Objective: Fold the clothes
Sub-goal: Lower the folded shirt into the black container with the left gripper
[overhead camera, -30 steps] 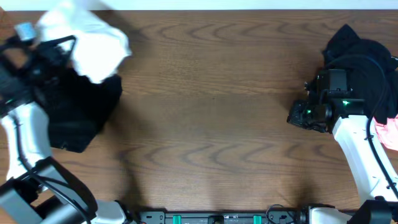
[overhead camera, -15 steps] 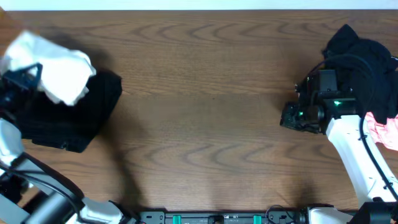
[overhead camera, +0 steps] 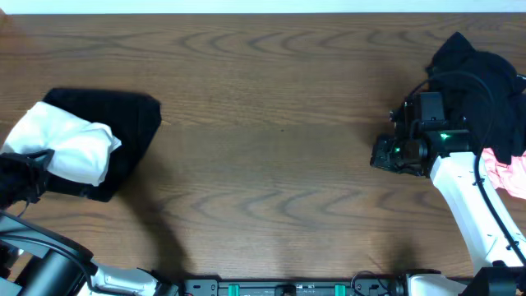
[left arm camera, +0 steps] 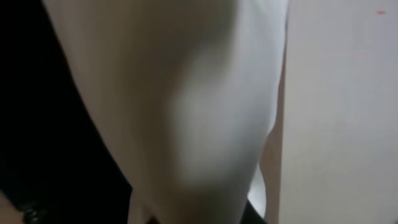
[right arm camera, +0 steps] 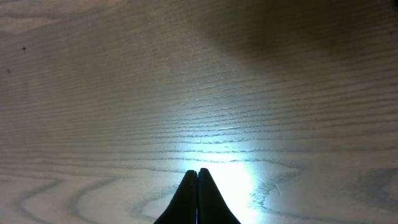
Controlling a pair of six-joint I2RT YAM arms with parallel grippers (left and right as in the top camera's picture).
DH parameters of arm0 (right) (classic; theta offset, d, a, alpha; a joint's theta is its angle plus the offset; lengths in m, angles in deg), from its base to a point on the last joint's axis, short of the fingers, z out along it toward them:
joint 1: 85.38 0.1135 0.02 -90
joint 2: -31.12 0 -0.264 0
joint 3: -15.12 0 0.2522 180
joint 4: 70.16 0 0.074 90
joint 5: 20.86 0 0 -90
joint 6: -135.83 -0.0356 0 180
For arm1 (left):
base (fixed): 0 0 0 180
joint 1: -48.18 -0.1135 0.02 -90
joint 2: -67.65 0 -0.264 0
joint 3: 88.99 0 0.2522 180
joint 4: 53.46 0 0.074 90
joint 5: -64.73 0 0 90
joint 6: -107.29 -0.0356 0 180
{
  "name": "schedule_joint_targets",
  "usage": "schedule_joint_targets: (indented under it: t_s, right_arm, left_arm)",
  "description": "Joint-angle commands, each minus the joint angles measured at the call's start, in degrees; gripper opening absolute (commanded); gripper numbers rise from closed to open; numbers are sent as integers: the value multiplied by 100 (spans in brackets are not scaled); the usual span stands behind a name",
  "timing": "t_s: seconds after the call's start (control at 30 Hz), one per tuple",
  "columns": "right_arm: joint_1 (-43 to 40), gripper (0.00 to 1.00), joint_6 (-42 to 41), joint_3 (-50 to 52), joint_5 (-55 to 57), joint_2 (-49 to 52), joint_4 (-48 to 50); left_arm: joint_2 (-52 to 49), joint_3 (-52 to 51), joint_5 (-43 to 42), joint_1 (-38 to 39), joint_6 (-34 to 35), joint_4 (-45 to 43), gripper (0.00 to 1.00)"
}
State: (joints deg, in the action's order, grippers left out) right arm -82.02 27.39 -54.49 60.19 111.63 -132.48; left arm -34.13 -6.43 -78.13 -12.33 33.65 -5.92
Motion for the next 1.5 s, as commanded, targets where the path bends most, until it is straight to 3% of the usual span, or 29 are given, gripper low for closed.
schedule_joint_targets:
  t_s: [0.0, 0.03, 0.1, 0.3, 0.5, 0.63, 0.7, 0.8, 0.83, 0.87, 0.93, 1.0, 1.07, 1.23, 1.47]
  right_arm:
    - [46, 1, 26, -31, 138, 7, 31]
    - [46, 1, 28, -31, 157, 7, 35]
    - [46, 1, 26, -31, 168, 7, 39]
    - [46, 1, 28, -31, 166, 7, 31]
    - [46, 1, 28, -31, 168, 7, 39]
    - [46, 1, 26, -31, 168, 7, 66]
    - [46, 1, 26, -31, 168, 7, 101]
    - [46, 2, 24, -31, 166, 7, 157]
    - [46, 2, 22, -31, 166, 7, 175]
    - [46, 2, 22, -31, 164, 7, 190]
    - [46, 2, 22, -31, 164, 7, 201]
    - [48, 2, 24, -31, 164, 7, 173]
    - [48, 2, 24, -31, 162, 9, 118]
    - [48, 1, 22, -31, 138, 9, 28]
    - [48, 1, 22, -31, 142, 7, -186]
  left_arm:
    - [44, 66, 323, -17, -103, 166, 39]
    - [44, 66, 323, -26, -61, 282, 42]
    - [46, 66, 328, -57, -42, 542, 66]
    - [195, 66, 426, -361, 151, 986, 73]
    - [1163, 66, 422, -960, 284, 1305, 79]
    - [1969, 66, 140, -1021, 125, 955, 91]
    - [2302, 66, 70, -824, -197, 669, 91]
    - [2527, 66, 369, -348, -828, 374, 61]
    - [2535, 66, 730, -142, -911, 343, 50]
    - [2522, 66, 1191, 52, -911, 341, 28]
    - [2428, 66, 2358, 494, -909, 341, 6]
    - [2277, 66, 3401, 911, -907, 199, 6]
    - [2083, 66, 3917, 1211, -903, -85, 6]
    - [1340, 66, 4299, 1596, -911, -1126, 6]
    - [-299, 66, 4253, 1674, -920, -1569, 6]
